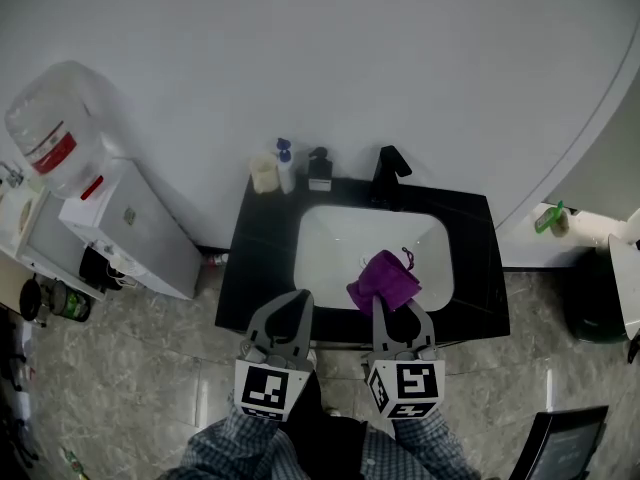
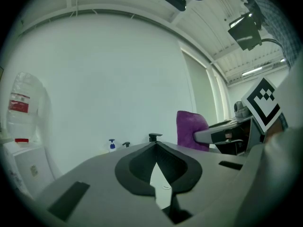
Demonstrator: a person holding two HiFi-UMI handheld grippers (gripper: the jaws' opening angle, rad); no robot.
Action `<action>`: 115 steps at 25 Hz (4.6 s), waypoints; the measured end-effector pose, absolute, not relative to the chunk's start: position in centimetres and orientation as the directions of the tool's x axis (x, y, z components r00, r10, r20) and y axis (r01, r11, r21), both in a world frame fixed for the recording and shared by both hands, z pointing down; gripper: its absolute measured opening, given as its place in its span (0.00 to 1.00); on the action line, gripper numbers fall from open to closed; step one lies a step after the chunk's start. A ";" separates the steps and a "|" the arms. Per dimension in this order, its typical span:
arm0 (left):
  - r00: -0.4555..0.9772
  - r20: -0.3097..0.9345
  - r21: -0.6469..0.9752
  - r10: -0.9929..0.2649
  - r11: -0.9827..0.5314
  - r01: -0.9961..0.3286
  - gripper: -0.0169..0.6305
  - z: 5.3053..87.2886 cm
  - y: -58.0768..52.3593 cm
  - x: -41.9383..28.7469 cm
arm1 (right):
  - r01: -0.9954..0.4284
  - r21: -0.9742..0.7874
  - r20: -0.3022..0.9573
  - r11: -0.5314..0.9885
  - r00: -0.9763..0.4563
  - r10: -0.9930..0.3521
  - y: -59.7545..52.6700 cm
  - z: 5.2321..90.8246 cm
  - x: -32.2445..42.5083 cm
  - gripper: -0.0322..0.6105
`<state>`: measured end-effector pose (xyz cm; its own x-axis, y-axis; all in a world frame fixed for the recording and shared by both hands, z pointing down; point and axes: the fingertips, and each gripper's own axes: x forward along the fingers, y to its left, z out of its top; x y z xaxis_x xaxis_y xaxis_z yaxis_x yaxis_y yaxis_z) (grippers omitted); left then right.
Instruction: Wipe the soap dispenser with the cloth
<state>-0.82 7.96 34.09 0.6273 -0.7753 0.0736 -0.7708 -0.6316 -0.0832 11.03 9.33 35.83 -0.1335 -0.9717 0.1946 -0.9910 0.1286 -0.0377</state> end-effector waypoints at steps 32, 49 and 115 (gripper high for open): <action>0.588 0.140 0.003 -0.796 -0.594 -0.804 0.03 37.8 -15.1 -1.4 | -0.955 -0.025 0.330 0.296 -0.288 -0.899 -21.1 39.1 10.0 0.17; 0.512 0.185 -0.002 -0.839 -0.522 -0.853 0.03 39.4 -18.6 -1.7 | -0.923 -0.119 0.476 0.367 -0.377 -0.794 -31.8 44.0 10.2 0.17; 0.492 0.225 0.037 -0.841 -0.497 -0.867 0.03 42.1 -19.5 -3.8 | -0.903 0.003 0.537 0.429 -0.360 -0.763 -28.0 50.2 5.0 0.17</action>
